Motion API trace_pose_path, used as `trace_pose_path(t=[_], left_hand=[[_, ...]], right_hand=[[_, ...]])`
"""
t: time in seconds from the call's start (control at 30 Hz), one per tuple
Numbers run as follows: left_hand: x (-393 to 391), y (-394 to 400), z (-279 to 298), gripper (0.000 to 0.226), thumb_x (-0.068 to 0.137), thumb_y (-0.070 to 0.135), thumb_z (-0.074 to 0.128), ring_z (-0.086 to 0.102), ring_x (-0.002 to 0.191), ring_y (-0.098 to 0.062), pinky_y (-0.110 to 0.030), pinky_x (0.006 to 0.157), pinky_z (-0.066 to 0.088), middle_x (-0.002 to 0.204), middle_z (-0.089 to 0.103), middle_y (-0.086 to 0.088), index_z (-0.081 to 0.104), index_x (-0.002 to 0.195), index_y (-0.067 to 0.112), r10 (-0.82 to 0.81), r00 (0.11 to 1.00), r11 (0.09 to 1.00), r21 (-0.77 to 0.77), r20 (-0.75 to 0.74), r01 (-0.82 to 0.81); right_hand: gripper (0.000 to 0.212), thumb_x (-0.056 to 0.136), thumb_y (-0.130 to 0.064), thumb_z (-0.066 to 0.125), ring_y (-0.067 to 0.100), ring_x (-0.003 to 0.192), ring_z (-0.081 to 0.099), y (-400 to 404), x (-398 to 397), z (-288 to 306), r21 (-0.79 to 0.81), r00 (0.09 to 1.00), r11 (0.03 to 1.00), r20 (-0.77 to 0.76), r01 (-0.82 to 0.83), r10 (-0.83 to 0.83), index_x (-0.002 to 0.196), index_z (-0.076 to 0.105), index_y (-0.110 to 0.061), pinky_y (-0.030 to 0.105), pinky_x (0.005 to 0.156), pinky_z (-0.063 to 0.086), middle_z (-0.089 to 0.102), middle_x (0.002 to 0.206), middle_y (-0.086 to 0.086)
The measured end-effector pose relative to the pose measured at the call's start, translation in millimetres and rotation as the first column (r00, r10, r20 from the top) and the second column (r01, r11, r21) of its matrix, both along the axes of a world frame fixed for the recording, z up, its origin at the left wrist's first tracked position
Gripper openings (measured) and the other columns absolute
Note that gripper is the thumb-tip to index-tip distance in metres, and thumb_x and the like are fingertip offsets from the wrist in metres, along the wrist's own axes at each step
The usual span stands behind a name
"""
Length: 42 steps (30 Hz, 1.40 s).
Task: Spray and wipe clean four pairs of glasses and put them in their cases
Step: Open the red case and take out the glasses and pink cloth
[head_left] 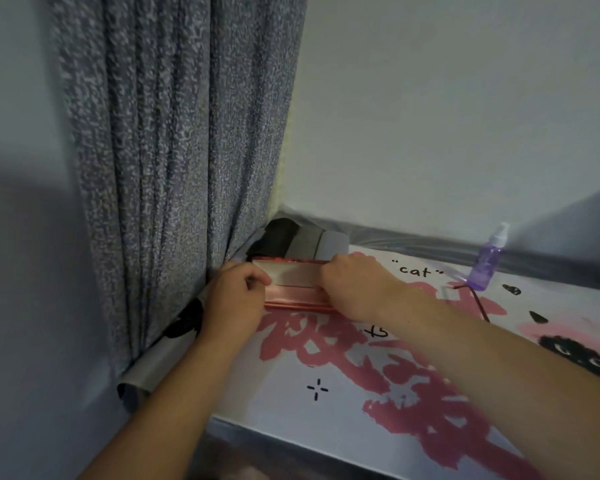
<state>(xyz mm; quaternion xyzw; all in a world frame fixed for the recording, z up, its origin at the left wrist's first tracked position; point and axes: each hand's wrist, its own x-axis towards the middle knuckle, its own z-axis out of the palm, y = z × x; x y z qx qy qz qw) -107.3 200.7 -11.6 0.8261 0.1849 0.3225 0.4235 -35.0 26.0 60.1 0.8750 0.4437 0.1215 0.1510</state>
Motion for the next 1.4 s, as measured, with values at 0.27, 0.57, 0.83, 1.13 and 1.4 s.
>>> trace_pose_path(t=[0.27,0.57,0.83,1.13,1.4], left_hand=[[2,4,-3,0.037,0.084,-0.004,0.052,0.06,0.087,-0.01,-0.021,0.074,0.042,0.094,0.062,0.004,0.069,0.071,0.027,0.006,1.0,1.0,-0.016,0.019,-0.006],[2,5,-2,0.036,0.083,-0.003,0.054,0.063,0.091,-0.015,-0.032,0.083,0.049,0.096,0.067,0.001,0.07,0.071,0.027,-0.015,1.0,1.0,-0.021,0.023,0.015],[2,6,-1,0.031,0.086,0.0,0.055,0.064,0.092,-0.015,-0.034,0.086,0.051,0.097,0.069,0.001,0.074,0.077,0.023,-0.011,1.0,0.999,-0.037,0.001,0.011],[-9,-2,13,0.025,0.093,0.005,0.057,0.068,0.078,-0.017,-0.022,0.058,0.046,0.087,0.073,0.0,0.071,0.084,0.023,-0.007,0.992,0.956,-0.29,0.125,0.043],[-60,-63,40,0.019,0.094,0.02,0.063,0.067,0.094,-0.008,-0.022,0.079,0.053,0.099,0.069,0.011,0.07,0.093,0.038,-0.321,0.878,0.93,-0.057,0.355,0.363]], right_hand=[[0.02,0.093,-0.003,0.049,0.031,0.091,0.066,18,-5,1,-0.069,0.99,0.988,0.01,-0.136,0.137,0.101,0.065,-0.013,0.034,0.063,0.038,0.065,0.101,0.01],[0.021,0.096,-0.009,0.048,0.03,0.09,0.065,31,-9,7,-0.115,0.986,0.98,-0.013,-0.164,0.164,0.107,0.066,-0.011,0.034,0.065,0.04,0.066,0.104,0.01],[0.022,0.098,-0.012,0.046,0.028,0.089,0.067,38,-11,4,-0.19,0.971,0.956,0.04,-0.225,0.237,0.105,0.067,-0.014,0.037,0.073,0.054,0.069,0.103,0.007],[0.022,0.096,-0.029,0.047,0.026,0.076,0.054,10,-11,46,0.319,0.97,0.948,-0.227,-0.015,0.092,0.079,0.055,-0.018,0.033,0.067,0.041,0.061,0.08,0.005],[0.042,0.101,-0.013,0.052,0.012,0.051,0.055,-77,-46,59,0.531,0.318,0.61,-0.845,0.588,0.429,0.062,0.066,-0.022,0.026,0.05,0.041,0.058,0.058,-0.002]])
